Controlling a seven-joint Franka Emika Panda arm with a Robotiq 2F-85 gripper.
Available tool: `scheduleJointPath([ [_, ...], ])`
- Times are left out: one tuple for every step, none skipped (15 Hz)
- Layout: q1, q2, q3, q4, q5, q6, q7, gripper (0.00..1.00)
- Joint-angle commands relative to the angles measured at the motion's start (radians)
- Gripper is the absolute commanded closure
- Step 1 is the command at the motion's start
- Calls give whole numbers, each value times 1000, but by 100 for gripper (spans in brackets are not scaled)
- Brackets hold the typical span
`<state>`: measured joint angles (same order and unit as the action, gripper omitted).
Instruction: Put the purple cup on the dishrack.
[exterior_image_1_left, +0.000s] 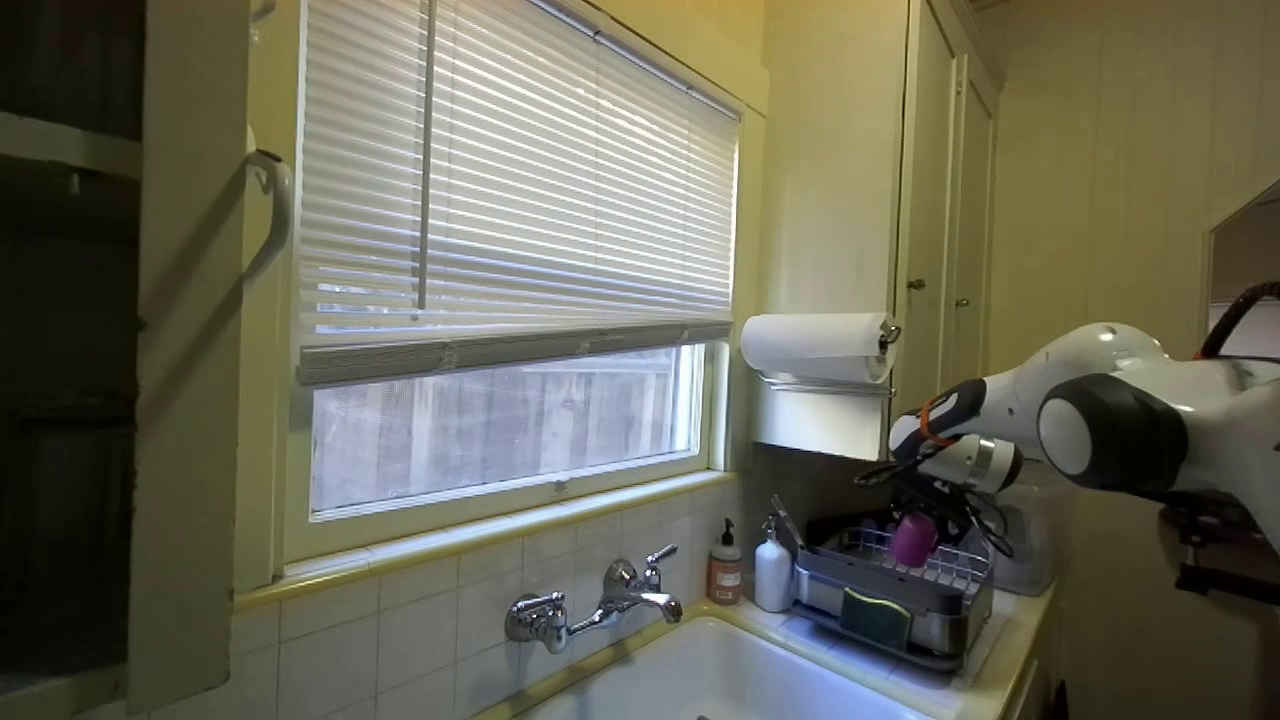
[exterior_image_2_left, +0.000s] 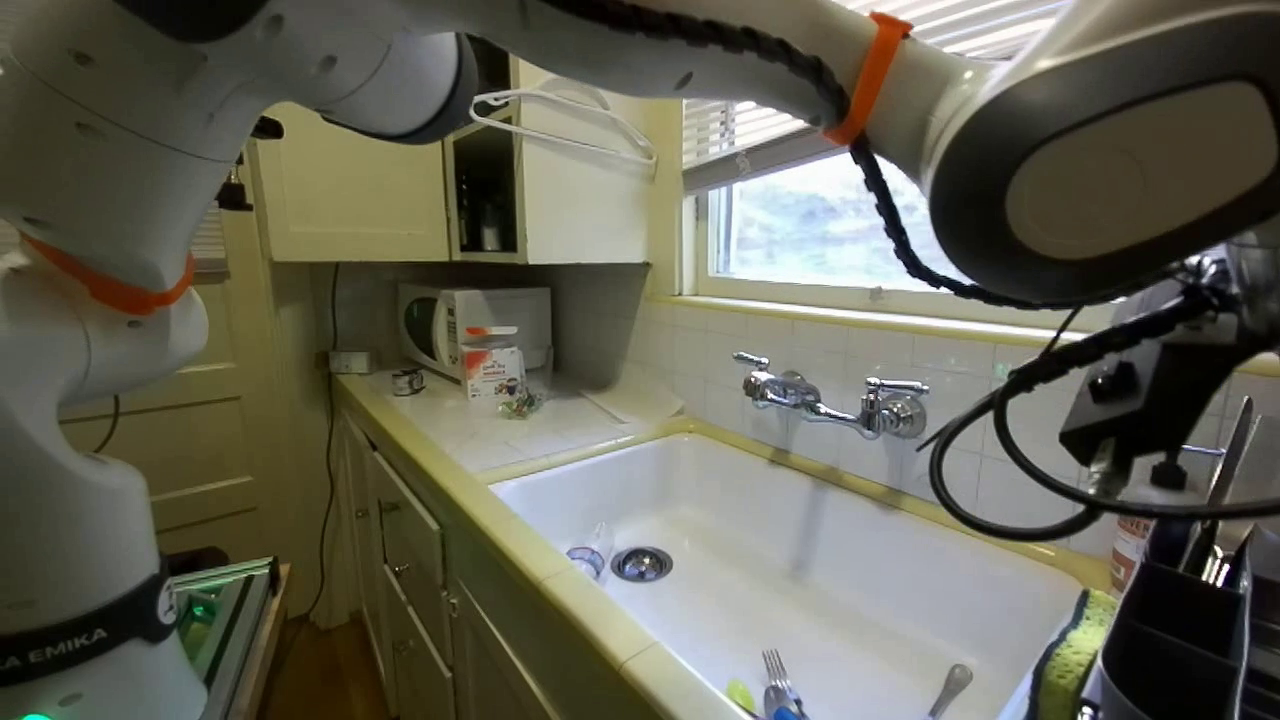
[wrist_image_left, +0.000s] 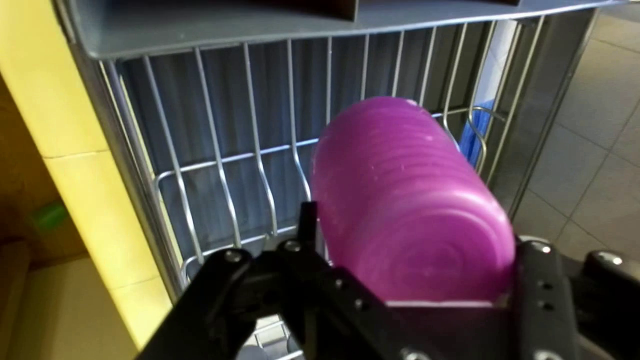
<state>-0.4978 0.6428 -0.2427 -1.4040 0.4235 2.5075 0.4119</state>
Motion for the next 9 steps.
scheduleJointPath([
  [-26, 132, 9, 142, 23, -76, 82, 51],
  [-26, 157, 8, 160, 19, -84, 100, 51],
  [-28, 178, 14, 177, 21, -85, 109, 51],
  [-33, 199, 22, 195, 26, -90, 116, 51],
  [-34, 220, 29, 213, 27, -88, 122, 10],
  [-37, 235, 36, 232, 27, -96, 127, 6],
  [-34, 245, 32, 248, 20, -100, 142, 1],
  [-32, 247, 27, 257, 12, -106, 155, 0],
  [-27, 244, 14, 268, -1, -114, 173, 0],
])
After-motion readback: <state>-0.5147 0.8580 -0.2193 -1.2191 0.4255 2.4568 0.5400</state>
